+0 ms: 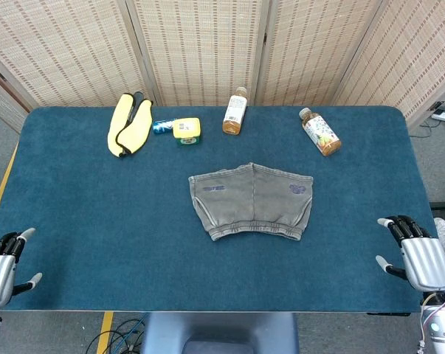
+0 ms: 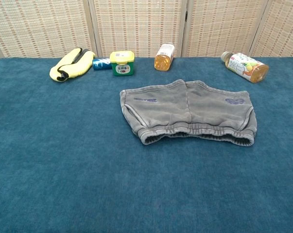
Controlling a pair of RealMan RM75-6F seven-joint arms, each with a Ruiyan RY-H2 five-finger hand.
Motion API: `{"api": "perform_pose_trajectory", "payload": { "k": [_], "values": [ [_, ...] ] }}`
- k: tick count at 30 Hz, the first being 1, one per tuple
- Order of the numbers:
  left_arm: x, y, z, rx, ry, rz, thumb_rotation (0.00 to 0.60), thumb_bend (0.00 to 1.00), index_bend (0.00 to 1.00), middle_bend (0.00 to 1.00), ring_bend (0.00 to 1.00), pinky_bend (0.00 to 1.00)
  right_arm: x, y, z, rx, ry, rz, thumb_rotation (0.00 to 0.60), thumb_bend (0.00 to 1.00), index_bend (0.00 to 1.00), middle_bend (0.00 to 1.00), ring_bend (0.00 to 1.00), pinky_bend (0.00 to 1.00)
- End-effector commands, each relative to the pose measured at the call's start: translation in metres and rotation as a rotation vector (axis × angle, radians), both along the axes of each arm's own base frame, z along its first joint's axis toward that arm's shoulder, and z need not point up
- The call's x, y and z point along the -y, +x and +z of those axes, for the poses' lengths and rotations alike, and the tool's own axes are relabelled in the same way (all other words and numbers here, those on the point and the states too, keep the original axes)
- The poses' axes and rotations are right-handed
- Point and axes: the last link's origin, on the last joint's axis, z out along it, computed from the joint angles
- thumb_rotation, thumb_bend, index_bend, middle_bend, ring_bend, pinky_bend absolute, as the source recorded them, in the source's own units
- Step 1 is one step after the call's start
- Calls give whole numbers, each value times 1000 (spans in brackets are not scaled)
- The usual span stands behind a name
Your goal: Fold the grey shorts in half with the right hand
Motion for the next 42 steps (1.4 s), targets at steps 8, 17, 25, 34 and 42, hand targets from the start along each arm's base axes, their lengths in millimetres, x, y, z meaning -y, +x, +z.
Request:
{"api": "perform_pose_trajectory", "payload": {
  "k": [8,17,25,34,42],
  "values": [
    [6,-1,-1,5,-14,11,600,169,182,246,180,338,-1,-1,-2,6,4,8,600,169,215,264,213,359],
    [8,-1,0,9,-9,13,600,168,182,246,180,338,9,-6,-8,-9,35,9,600,169,215,307,227,359],
    [12,-4,-1,18,-13,26,600,168,182,246,180,338,63,-4,-38,-90,129,93,600,169,215,439,470,498],
    [17,-12,0,20,-13,53,600,168,182,246,180,338,113,-1,-75,-176,212,184,600,169,271,730,807,931],
    [19,-12,-1,52,-23,59,600,168,182,246,180,338,155,6,-108,-222,293,211,600,67,274,843,937,1000]
  ]
}}
